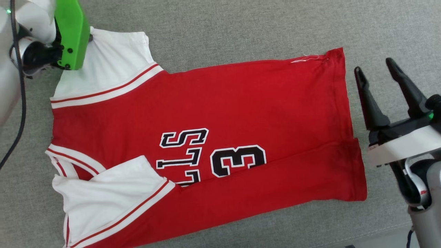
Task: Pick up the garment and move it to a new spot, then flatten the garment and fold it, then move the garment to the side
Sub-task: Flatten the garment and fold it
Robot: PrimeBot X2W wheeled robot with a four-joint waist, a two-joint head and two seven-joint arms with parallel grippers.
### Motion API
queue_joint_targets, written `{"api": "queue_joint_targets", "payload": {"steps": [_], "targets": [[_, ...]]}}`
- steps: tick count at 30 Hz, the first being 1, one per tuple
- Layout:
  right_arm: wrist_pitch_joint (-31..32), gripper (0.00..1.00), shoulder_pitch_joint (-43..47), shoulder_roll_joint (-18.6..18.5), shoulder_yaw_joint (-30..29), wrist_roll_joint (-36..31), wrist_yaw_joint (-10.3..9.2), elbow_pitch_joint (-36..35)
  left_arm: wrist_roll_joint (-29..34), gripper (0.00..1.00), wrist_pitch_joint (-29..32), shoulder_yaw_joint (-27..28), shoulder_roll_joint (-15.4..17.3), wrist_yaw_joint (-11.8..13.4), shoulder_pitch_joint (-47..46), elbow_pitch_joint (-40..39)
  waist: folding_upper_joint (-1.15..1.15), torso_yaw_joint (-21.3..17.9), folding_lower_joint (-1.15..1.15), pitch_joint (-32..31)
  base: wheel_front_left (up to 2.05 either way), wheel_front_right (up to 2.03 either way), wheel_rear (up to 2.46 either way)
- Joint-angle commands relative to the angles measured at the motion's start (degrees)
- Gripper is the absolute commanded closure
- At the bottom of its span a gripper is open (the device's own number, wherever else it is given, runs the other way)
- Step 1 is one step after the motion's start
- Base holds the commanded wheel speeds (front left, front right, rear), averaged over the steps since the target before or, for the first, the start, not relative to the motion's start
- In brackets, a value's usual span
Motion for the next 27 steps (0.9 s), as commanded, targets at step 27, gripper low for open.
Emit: {"api": "queue_joint_targets", "payload": {"steps": [27], "targets": [[50.8,0.0,-22.4,-22.7,16.2,23.5,-0.04,11.8,5.8,1.0,-16.8,-3.6,-1.9,-0.2,2.3,-12.7,0.0,10.0,-0.01,-3.8,0.0,0.0,0.0]]}}
